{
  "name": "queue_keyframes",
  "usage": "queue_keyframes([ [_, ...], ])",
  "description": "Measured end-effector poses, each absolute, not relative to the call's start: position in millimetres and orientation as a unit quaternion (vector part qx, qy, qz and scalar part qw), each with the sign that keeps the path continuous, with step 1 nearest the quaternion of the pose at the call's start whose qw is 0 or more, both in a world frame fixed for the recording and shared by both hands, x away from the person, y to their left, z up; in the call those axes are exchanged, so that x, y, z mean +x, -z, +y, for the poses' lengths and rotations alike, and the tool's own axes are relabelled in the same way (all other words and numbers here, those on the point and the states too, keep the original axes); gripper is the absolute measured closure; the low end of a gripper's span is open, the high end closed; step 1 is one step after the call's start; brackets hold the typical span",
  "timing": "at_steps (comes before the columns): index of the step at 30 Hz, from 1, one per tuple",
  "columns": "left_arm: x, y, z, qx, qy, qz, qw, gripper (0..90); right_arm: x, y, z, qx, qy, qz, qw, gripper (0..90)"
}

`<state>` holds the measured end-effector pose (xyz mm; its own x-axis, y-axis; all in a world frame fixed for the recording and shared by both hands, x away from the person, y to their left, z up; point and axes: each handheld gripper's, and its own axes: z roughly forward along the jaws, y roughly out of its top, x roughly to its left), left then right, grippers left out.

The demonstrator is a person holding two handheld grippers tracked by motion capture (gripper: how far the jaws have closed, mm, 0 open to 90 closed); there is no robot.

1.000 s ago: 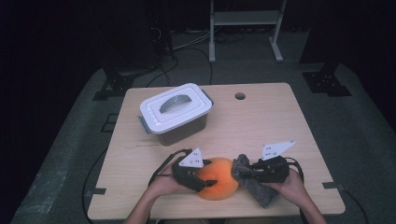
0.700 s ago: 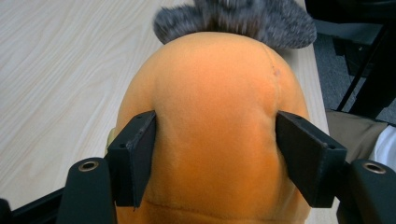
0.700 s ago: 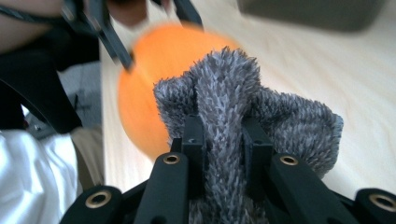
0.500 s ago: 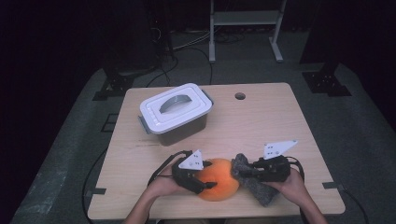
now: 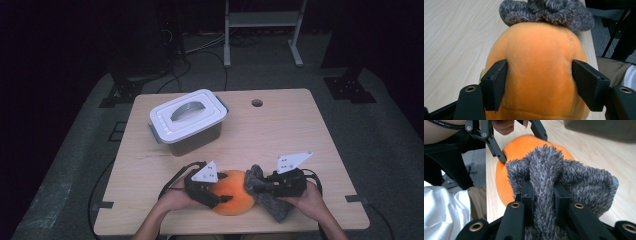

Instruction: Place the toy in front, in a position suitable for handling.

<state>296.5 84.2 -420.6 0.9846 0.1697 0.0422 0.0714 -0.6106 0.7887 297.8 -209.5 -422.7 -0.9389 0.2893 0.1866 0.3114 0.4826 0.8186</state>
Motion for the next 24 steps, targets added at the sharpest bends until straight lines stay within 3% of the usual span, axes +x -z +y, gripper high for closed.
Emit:
queue_keyframes([
  [8, 292.1, 418.1, 78.2, 0.899, -0.066, 0.054, 0.43, 29.7, 288.7, 407.0, -202.8, -0.153, 0.496, -0.855, -0.01, 74.1],
  [17, 290.9, 418.5, 78.4, 0.899, -0.064, 0.05, 0.431, 30.2, 291.9, 419.1, -209.5, -0.165, 0.469, -0.868, 0.002, 74.1],
  [24, 286.0, 417.7, 74.2, 0.901, -0.064, 0.032, 0.428, 30.1, 288.9, 407.7, -201.8, -0.155, 0.488, -0.859, -0.013, 74.1],
])
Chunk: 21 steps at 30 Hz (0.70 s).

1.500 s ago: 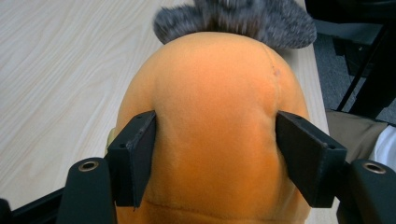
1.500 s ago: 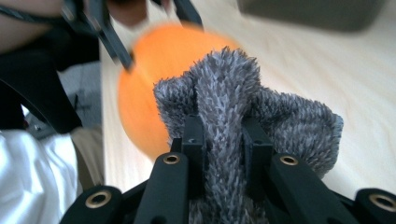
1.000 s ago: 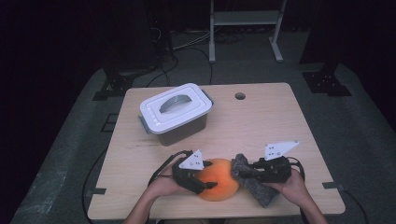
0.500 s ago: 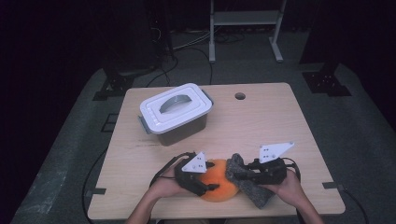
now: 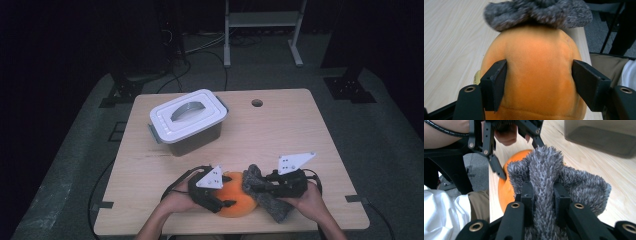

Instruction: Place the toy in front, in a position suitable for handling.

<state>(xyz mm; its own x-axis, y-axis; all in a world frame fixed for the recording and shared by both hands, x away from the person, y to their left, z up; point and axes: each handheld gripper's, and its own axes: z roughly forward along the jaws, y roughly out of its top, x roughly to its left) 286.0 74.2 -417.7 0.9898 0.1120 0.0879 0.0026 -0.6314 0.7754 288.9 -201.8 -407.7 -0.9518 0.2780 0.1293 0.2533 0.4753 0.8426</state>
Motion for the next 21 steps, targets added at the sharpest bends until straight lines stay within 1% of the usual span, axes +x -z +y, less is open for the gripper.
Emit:
queue_keyframes([
  [2, 286.6, 416.9, 74.6, 0.901, -0.06, 0.033, 0.429, 29.0, 289.0, 411.3, -199.2, 0.153, -0.486, 0.861, 0.009, 74.1],
  [6, 285.6, 409.1, 71.2, 0.898, -0.074, 0.037, 0.432, 18.2, 286.4, 413.8, -197.9, 0.147, -0.48, 0.865, 0.007, 74.1],
  [7, 285.3, 408.4, 70.2, 0.898, -0.078, 0.037, 0.431, 17.4, 286.0, 414.1, -197.9, 0.146, -0.481, 0.865, 0.007, 74.1],
  [8, 285.2, 409.1, 69.3, 0.9, -0.078, 0.037, 0.427, 17.7, 285.8, 414.4, -198.2, 0.146, -0.481, 0.864, 0.008, 74.1],
  [10, 285.2, 410.6, 69.0, 0.902, -0.083, 0.036, 0.423, 23.7, 286.3, 415.0, -199.5, 0.147, -0.481, 0.864, 0.008, 74.1],
  [14, 286.7, 413.7, 72.6, 0.903, -0.077, 0.041, 0.421, 30.9, 289.9, 416.6, -204.3, 0.154, -0.478, 0.865, -0.001, 74.1],
  [18, 288.0, 415.5, 75.4, 0.902, -0.065, 0.045, 0.424, 32.3, 296.9, 424.1, -214.5, 0.175, -0.473, 0.863, -0.019, 74.1],
  [21, 287.7, 416.0, 75.4, 0.903, -0.063, 0.044, 0.424, 32.6, 300.0, 427.3, -220.3, 0.188, -0.465, 0.865, -0.022, 74.1],
])
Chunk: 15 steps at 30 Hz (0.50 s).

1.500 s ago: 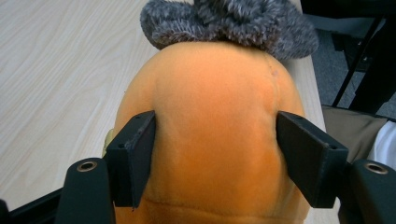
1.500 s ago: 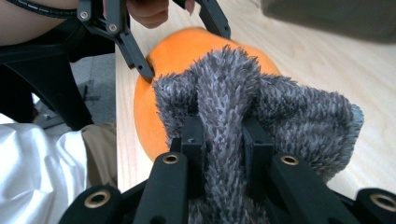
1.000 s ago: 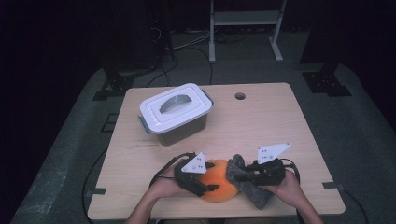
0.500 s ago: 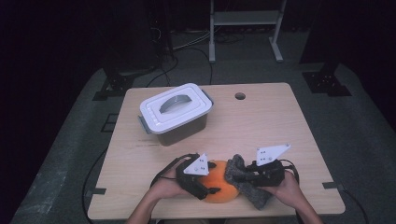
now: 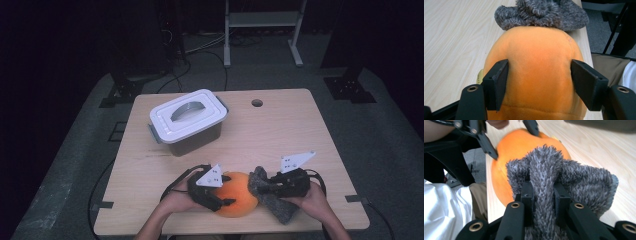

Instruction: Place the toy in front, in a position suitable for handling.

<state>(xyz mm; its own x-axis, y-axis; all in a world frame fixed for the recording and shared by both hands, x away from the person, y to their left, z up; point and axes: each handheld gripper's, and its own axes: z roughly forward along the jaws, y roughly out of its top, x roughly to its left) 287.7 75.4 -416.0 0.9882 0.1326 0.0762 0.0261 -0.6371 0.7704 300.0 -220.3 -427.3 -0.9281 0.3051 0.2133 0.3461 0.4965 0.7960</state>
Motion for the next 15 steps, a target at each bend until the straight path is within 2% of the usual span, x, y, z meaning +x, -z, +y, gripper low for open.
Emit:
queue_keyframes([
  [6, 287.9, 416.1, 75.6, 0.903, -0.057, 0.045, 0.423, 30.3, 297.1, 419.1, -216.8, -0.181, 0.482, -0.857, 0.01, 74.2],
  [11, 289.0, 407.8, 71.2, 0.903, -0.058, 0.056, 0.423, 12.0, 291.9, 418.6, -204.4, -0.155, 0.477, -0.865, 0.01, 74.2],
  [13, 289.0, 406.0, 69.6, 0.9, -0.06, 0.058, 0.427, 12.7, 289.5, 417.6, -200.3, -0.143, 0.477, -0.867, 0.01, 74.2],
  [15, 288.1, 407.7, 69.9, 0.903, -0.062, 0.057, 0.421, 22.5, 289.0, 417.7, -198.2, -0.142, 0.472, -0.87, 0.007, 74.1],
])
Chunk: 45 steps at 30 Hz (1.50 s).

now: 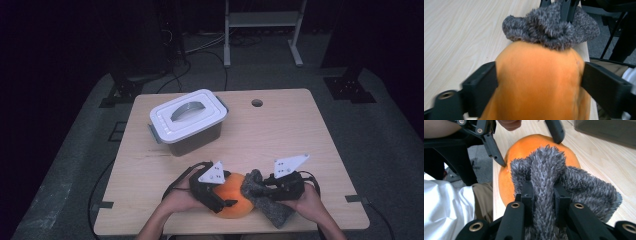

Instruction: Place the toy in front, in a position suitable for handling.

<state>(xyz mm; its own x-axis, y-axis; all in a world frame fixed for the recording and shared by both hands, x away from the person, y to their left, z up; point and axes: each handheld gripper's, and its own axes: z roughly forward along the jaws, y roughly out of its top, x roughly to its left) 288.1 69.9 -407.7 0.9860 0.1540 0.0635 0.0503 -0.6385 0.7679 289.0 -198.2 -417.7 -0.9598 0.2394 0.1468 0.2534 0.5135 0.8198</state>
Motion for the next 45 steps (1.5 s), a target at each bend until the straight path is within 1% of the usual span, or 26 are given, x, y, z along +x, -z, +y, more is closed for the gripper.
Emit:
queue_keyframes([
  [3, 288.8, 409.7, 71.7, 0.901, -0.058, 0.061, 0.425, 30.1, 291.3, 419.0, -200.9, -0.149, 0.472, -0.869, 0.008, 74.1],
  [4, 289.8, 410.8, 73.2, 0.901, -0.055, 0.062, 0.425, 31.2, 295.2, 422.8, -205.0, -0.159, 0.472, -0.867, 0.013, 74.2],
  [12, 290.4, 412.7, 75.3, 0.9, -0.049, 0.065, 0.429, 31.7, 303.3, 437.0, -220.5, -0.203, 0.438, -0.876, 0.024, 74.1],
  [17, 289.7, 413.2, 75.6, 0.9, -0.041, 0.06, 0.429, 33.0, 301.4, 429.6, -220.6, -0.2, 0.45, -0.87, 0.016, 74.2],
  [19, 286.8, 413.6, 73.2, 0.902, -0.033, 0.047, 0.428, 33.0, 299.9, 421.5, -216.7, -0.192, 0.484, -0.854, 0.015, 74.1],
  [23, 284.9, 410.5, 72.2, 0.905, -0.037, 0.042, 0.421, 31.0, 297.7, 421.4, -206.4, -0.177, 0.481, -0.858, 0.017, 74.2],
  [25, 285.1, 407.4, 71.7, 0.904, -0.045, 0.042, 0.422, 26.1, 297.9, 425.8, -205.9, -0.176, 0.479, -0.86, 0.024, 74.2],
  [27, 285.4, 405.9, 71.4, 0.904, -0.05, 0.046, 0.422, 20.3, 297.6, 426.8, -207.8, -0.177, 0.472, -0.864, 0.019, 74.1],
  [31, 289.4, 405.2, 75.7, 0.909, -0.051, 0.064, 0.409, 19.5, 299.1, 431.6, -213.4, -0.188, 0.46, -0.867, 0.027, 74.0],
  [32, 290.3, 409.2, 76.6, 0.91, -0.052, 0.07, 0.405, 21.0, 301.1, 434.9, -217.3, -0.195, 0.452, -0.87, 0.032, 74.0],
  [33, 290.3, 409.2, 76.6, 0.91, -0.052, 0.07, 0.405, 24.6, 301.1, 434.9, -217.3, -0.195, 0.452, -0.87, 0.032, 74.0],
  [34, 289.8, 410.2, 77.0, 0.91, -0.058, 0.066, 0.404, 24.6, 301.7, 434.6, -218.6, -0.196, 0.449, -0.871, 0.032, 74.0],
  [36, 288.8, 409.9, 76.7, 0.907, -0.07, 0.066, 0.409, 33.6, 301.2, 430.0, -219.6, -0.196, 0.457, -0.868, 0.023, 74.2],
  [38, 288.2, 409.3, 73.8, 0.902, -0.077, 0.077, 0.418, 38.6, 300.0, 418.8, -217.2, -0.19, 0.483, -0.855, 0.007, 74.3],
  [40, 287.7, 409.2, 72.2, 0.901, -0.076, 0.078, 0.419, 38.5, 299.7, 414.5, -215.3, -0.187, 0.492, -0.85, 0.004, 74.3],
  [42, 285.7, 407.1, 69.9, 0.904, -0.072, 0.069, 0.416, 36.3, 299.1, 406.7, -205.9, -0.177, 0.507, -0.844, -0.002, 74.3],
  [43, 285.7, 407.1, 69.9, 0.904, -0.072, 0.069, 0.416, 34.3, 299.1, 406.7, -205.9, -0.177, 0.507, -0.844, -0.002, 74.3],
  [45, 286.2, 405.6, 70.7, 0.905, -0.065, 0.068, 0.414, 26.3, 298.1, 409.4, -198.0, -0.169, 0.496, -0.852, 0.0, 74.3],
])
